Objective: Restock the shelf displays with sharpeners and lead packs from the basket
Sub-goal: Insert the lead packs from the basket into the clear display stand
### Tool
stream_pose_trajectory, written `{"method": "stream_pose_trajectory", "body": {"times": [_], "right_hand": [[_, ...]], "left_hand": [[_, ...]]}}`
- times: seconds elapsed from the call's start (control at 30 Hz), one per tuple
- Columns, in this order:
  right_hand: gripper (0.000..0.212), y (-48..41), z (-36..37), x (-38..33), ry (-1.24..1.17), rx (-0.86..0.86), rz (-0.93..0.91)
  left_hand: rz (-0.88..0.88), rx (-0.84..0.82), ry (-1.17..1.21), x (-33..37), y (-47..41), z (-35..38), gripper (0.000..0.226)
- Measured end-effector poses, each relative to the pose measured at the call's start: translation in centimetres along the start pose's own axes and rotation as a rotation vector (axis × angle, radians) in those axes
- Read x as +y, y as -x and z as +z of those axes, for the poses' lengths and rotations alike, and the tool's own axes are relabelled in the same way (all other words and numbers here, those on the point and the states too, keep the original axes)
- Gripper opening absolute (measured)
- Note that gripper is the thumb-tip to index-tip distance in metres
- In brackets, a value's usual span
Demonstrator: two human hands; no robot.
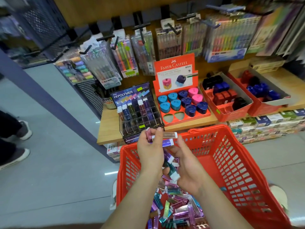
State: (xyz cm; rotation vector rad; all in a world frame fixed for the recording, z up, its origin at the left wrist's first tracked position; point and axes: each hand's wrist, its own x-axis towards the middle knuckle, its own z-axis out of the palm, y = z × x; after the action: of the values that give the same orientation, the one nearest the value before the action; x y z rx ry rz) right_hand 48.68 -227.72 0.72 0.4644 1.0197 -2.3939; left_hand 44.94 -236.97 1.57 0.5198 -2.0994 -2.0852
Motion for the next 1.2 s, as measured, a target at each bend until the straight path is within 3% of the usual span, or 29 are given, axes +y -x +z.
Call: {"method": "stream_pose_trajectory", "body": {"times": [0.1, 0.2, 0.3, 0.37, 0.5, 0.67, 0.93, 1.2], "right_hand": [[0.047, -0.5, 0.8, 0.4, 0.072, 0.012, -0.084], [0.056, -0.7, 1.3, 0.6, 0.068, 0.091, -0.136], [0.023, -0.5, 1.1, 0.4, 0.088, 0.036, -0.146], [0.017, -0.5, 1.2, 0.1, 0.101, 0.024, -0.134], [0.027, -0.2, 1.6, -0.7, 0.155, -0.043, -0.071], [0.027, 0.1, 2.1, -1.7, 0.188, -0.174, -0.005], [0.046, -0.9, 2.7, -1.5, 0.035, -0.171, 0.027], [0.021, -2.3, 3.9, -3.0, -0.05, -0.061, -0.178]], "left_hand": [[0.036, 0.025, -0.067, -0.3, 0.4, 0.1, 0.017], [0.012, 0.016, 0.021, -0.2, 0.9, 0.3, 0.014], [-0.072, 0.038, 0.165, 0.3, 0.9, 0.1, 0.011], [-0.147, 0.055, 0.238, 0.6, 0.8, -0.2, 0.01], [-0.093, 0.053, 0.155, 0.9, 0.7, -0.7, 0.01], [0.003, -0.083, -0.016, 1.3, 0.3, -1.7, 0.007], [-0.221, -0.012, 0.287, 4.1, -2.2, -4.0, 0.005], [-0.143, -0.133, 0.006, 4.3, -2.8, -5.8, 0.019]]}}
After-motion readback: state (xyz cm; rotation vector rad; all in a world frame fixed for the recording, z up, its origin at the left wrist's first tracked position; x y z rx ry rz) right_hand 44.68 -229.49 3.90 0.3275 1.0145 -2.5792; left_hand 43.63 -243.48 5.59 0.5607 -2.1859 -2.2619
